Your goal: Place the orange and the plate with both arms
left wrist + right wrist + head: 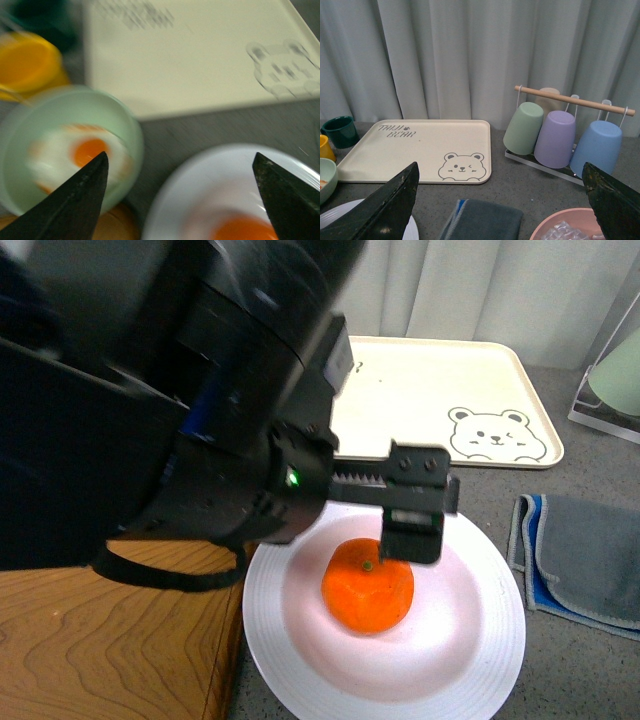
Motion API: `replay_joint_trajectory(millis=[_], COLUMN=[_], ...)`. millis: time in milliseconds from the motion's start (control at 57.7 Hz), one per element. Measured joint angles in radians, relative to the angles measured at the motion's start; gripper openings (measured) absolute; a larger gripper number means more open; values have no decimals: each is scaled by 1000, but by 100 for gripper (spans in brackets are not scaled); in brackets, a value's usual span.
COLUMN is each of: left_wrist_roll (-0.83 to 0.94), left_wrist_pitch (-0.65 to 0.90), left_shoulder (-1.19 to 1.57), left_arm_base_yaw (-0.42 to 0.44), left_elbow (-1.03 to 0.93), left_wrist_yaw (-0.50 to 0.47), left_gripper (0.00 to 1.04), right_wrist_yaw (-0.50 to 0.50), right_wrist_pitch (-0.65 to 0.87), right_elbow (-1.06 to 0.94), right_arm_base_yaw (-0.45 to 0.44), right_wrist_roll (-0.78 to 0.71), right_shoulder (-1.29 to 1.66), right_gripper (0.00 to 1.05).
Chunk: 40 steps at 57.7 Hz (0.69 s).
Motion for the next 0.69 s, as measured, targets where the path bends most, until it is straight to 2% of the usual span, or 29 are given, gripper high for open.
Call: replay_joint_trajectory(millis=[35,69,121,173,329,416,693], left_wrist_roll=[65,115,149,168,197,202,211], left_wrist_pitch=[211,393,544,614,598,473,317], left_shoulder=[-13,-33,-87,-156,-322,-469,-745], left_arm_base_yaw=[23,52,95,132,220,282,400], left_elbow=[-93,-180,-259,-314,-453,-505,-604], left_wrist_yaw=[-91,-124,-115,-93,5,63,176], left_gripper=[76,69,60,51,24,4,4], right_wrist_yaw=[-1,1,1,1,0,0,0], right_wrist_pitch=[0,0,0,0,0,0,0], right_elbow=[0,0,0,0,0,0,0], right_arm_base_yaw=[0,0,0,0,0,0,0], right_wrist_roll=[0,0,0,0,0,0,0], right_shoulder=[0,0,0,0,0,0,0], right_gripper=[95,95,95,95,95,95,95])
